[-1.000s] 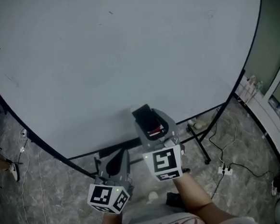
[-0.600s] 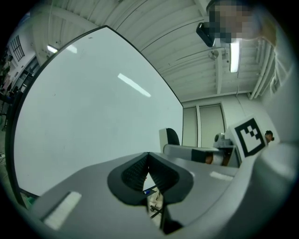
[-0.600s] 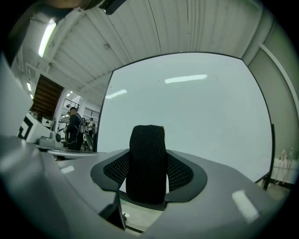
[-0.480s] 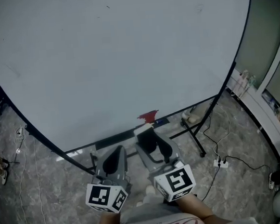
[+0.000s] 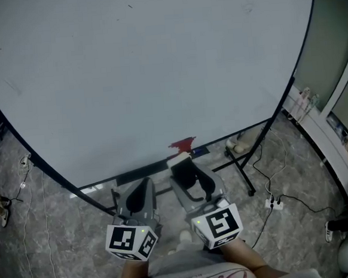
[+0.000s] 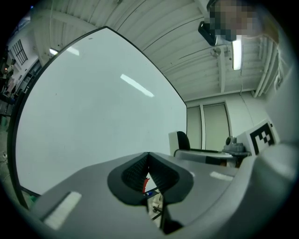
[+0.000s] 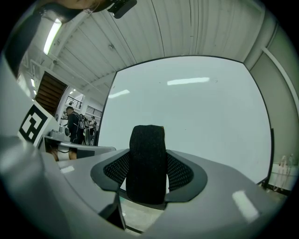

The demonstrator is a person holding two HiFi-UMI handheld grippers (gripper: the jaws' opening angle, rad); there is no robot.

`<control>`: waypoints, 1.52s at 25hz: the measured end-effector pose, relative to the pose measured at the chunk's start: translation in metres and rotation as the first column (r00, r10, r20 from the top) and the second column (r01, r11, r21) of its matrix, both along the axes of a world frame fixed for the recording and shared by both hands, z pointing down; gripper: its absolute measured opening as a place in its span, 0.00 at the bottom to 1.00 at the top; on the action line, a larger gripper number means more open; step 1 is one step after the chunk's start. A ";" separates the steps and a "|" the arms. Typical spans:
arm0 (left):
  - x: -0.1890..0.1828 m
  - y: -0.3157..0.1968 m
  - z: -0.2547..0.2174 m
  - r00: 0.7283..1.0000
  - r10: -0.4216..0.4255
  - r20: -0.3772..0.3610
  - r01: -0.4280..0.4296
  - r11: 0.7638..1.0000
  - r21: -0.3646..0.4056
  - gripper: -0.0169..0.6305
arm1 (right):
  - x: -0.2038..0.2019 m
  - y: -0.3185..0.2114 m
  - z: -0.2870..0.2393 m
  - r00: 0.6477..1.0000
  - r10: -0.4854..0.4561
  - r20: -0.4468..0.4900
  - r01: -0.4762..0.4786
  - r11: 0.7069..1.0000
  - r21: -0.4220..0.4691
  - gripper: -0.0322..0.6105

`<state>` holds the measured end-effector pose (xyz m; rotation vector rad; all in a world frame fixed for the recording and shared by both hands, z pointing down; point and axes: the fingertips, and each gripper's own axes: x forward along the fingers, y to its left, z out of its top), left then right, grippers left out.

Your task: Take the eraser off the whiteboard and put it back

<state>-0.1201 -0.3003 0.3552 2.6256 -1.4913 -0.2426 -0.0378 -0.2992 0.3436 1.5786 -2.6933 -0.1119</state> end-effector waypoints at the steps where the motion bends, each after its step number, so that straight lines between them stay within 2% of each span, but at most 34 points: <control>1: 0.001 -0.002 0.000 1.000 -0.001 -0.002 0.001 1.000 0.001 0.02 | 0.001 -0.002 0.000 1.000 0.000 -0.002 0.000 1.000 0.003 0.41; 9: -0.001 -0.022 -0.001 0.999 -0.046 -0.010 0.046 0.999 0.003 0.02 | 0.007 -0.033 -0.006 1.000 -0.006 -0.028 0.006 1.000 0.010 0.41; 14: -0.005 -0.036 -0.002 0.997 -0.075 -0.013 0.075 0.997 0.002 0.02 | 0.001 -0.070 -0.028 0.999 0.002 -0.047 0.000 0.999 0.054 0.42; 20: -0.006 -0.052 -0.003 0.995 -0.101 -0.021 0.102 0.995 0.009 0.02 | -0.006 -0.125 -0.056 0.993 0.061 -0.104 -0.047 0.990 0.133 0.42; 26: -0.016 -0.065 -0.005 0.990 -0.139 -0.025 0.140 0.990 0.017 0.02 | -0.012 -0.163 -0.066 0.990 0.072 -0.119 -0.054 0.987 0.151 0.42; 38: -0.017 -0.084 -0.008 0.990 -0.139 -0.010 0.139 0.990 0.024 0.02 | -0.018 -0.184 -0.065 0.984 0.119 -0.136 -0.091 0.977 0.192 0.44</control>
